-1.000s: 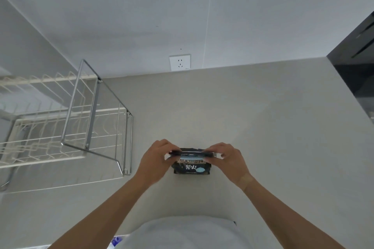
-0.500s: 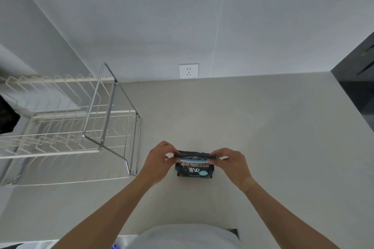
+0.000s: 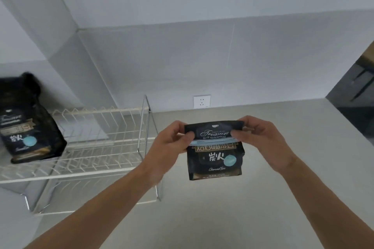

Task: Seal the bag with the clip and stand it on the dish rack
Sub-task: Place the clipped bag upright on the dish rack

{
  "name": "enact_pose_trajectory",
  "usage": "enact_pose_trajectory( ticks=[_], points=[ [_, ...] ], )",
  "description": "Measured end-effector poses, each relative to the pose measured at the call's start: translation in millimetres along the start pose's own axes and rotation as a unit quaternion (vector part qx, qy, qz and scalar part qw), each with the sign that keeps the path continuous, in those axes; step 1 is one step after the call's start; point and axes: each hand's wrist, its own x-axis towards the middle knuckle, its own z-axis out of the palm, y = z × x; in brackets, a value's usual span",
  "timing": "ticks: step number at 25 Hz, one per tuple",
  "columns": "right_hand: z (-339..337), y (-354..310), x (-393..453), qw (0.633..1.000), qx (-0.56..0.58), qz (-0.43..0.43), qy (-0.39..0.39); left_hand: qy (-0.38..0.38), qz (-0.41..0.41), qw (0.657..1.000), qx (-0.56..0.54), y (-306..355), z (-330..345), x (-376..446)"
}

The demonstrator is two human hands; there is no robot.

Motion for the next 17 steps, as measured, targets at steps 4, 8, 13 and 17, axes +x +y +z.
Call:
enact_pose_trajectory(
  ticks=[4, 8, 13, 17],
  points=[
    [42, -72, 15, 0.997, 0.024, -0.072, 0.004, -0.027, 0.073, 0.997, -0.030, 61, -57, -10],
    [99, -119, 33, 0.994, 0.041, -0.097, -0.008, -0.031, 0.121, 0.991, -0.041, 96, -124, -23],
    [182, -137, 59, 0.994, 0.040, -0.098, 0.000, -0.005, 0.164, 0.986, -0.023, 99, -208, -38],
    [237, -130, 80, 0.996, 0.045, -0.071, 0.001, 0.030, 0.174, 0.984, -0.019, 77, -256, -40]
  ],
)
